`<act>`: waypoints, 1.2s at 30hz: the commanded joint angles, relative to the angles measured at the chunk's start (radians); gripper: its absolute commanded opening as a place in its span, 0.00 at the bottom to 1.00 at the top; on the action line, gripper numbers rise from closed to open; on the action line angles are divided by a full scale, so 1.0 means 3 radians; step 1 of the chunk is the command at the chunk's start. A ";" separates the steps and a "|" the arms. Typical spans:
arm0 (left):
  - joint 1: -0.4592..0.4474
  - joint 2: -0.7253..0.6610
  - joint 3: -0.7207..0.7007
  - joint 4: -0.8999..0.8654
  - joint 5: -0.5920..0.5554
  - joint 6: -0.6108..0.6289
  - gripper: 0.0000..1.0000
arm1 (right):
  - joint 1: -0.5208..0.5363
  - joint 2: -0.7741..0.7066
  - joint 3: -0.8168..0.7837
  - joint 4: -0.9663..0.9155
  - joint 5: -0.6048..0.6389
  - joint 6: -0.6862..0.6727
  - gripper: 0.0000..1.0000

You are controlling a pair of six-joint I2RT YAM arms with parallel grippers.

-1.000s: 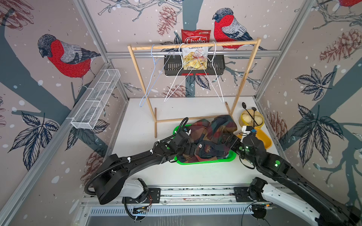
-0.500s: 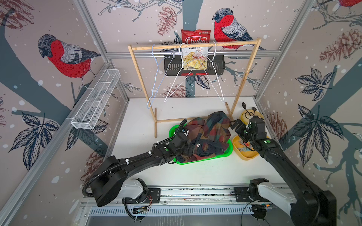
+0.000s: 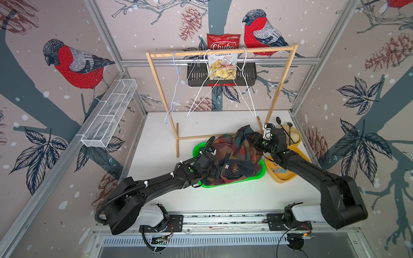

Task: Remove the clothespins securing long-sleeve shirts to the hanger
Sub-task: Place the hanger on the clothesline.

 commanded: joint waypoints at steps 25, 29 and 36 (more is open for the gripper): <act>-0.0006 -0.0551 0.0643 -0.0778 -0.0101 0.0130 0.96 | 0.1008 0.0035 -0.0525 -0.0733 0.0704 -0.0252 0.00; -0.0001 -0.0513 0.0850 -0.0654 -0.0146 0.0204 0.96 | 0.1042 0.0416 -0.0381 -0.0761 0.0792 -0.0416 0.00; 0.0089 -0.0033 0.1268 -0.0391 0.0090 0.0220 0.96 | 0.1203 0.0616 -0.0250 -0.0955 0.0976 -0.0495 0.06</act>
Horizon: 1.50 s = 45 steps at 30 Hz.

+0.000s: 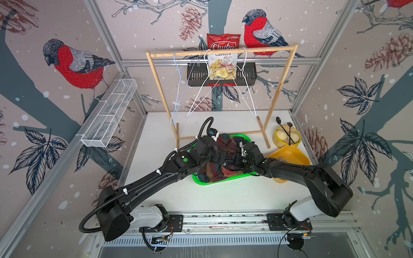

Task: Remove the clothespins securing long-sleeve shirts to the hanger
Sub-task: Place the hanger on the clothesline.

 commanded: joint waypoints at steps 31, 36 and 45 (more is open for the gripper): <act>0.0230 0.1520 -0.0249 0.0858 -0.0091 -0.0544 0.96 | -0.0451 -0.1640 0.0501 -0.1539 -0.0161 -0.0494 0.71; 0.0196 0.1585 -0.0370 0.0883 -0.0106 -0.0604 0.96 | -0.0488 -0.1005 0.0778 -0.1354 -0.0083 -0.0594 0.70; 0.0175 0.1523 -0.0458 0.0959 -0.0098 -0.0636 0.96 | -0.0423 0.0082 0.0884 -0.0827 -0.0021 -0.0545 0.64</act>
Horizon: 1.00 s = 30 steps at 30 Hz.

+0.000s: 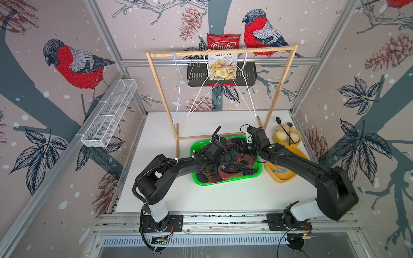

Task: Remove the clothespins securing long-sleeve shirts to the hanger
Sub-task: Place the hanger on the clothesline.

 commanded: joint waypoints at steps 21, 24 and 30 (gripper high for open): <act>-0.0021 -0.0239 0.0136 -0.0409 0.0397 0.0342 0.96 | -0.0066 0.0057 -0.0344 0.0447 0.0133 0.0409 0.89; -0.0011 -0.0551 0.0256 -0.0471 0.0545 0.0473 0.96 | -0.0106 -0.0127 -0.0247 0.0361 0.0175 0.0335 1.00; 0.0057 -0.1083 0.0488 -0.0750 0.0866 0.0761 0.96 | -0.0279 -0.0629 -0.0199 0.0291 0.0193 0.0246 1.00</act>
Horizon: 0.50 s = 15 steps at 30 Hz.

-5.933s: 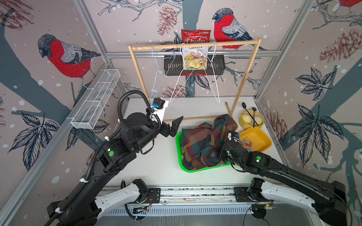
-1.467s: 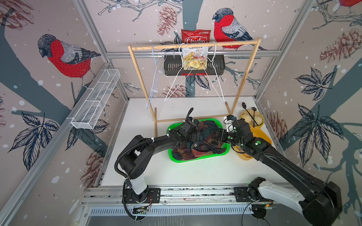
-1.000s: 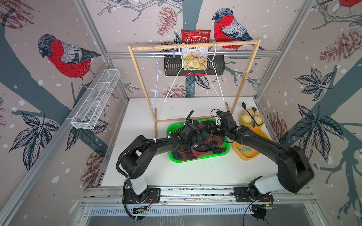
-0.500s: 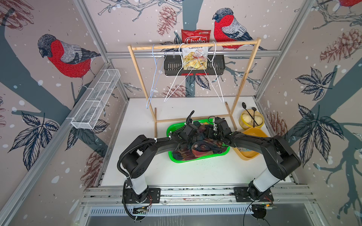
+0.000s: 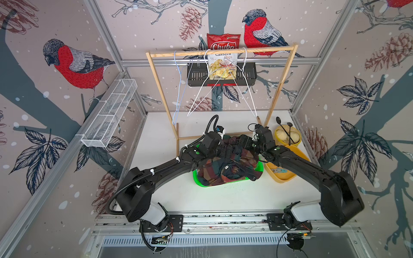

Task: Remove the clothespins securing long-sleeve shirts to the hanger
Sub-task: Place the hanger on the clothesline.

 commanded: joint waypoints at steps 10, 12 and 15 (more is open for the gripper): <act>0.0157 -0.1478 -0.0434 -0.0430 -0.0250 0.0206 0.96 | -0.0598 -0.1045 -0.0161 -0.0223 0.0075 -0.0286 1.00; 0.0171 -0.1812 -0.0711 -0.0310 -0.0668 0.0190 0.96 | -0.0667 -0.1188 -0.0226 -0.0220 0.0398 -0.0338 1.00; 0.0180 -0.2242 -0.1105 -0.0116 -0.1591 0.0201 0.96 | -0.0715 -0.1248 -0.0261 -0.0260 0.0952 -0.0507 1.00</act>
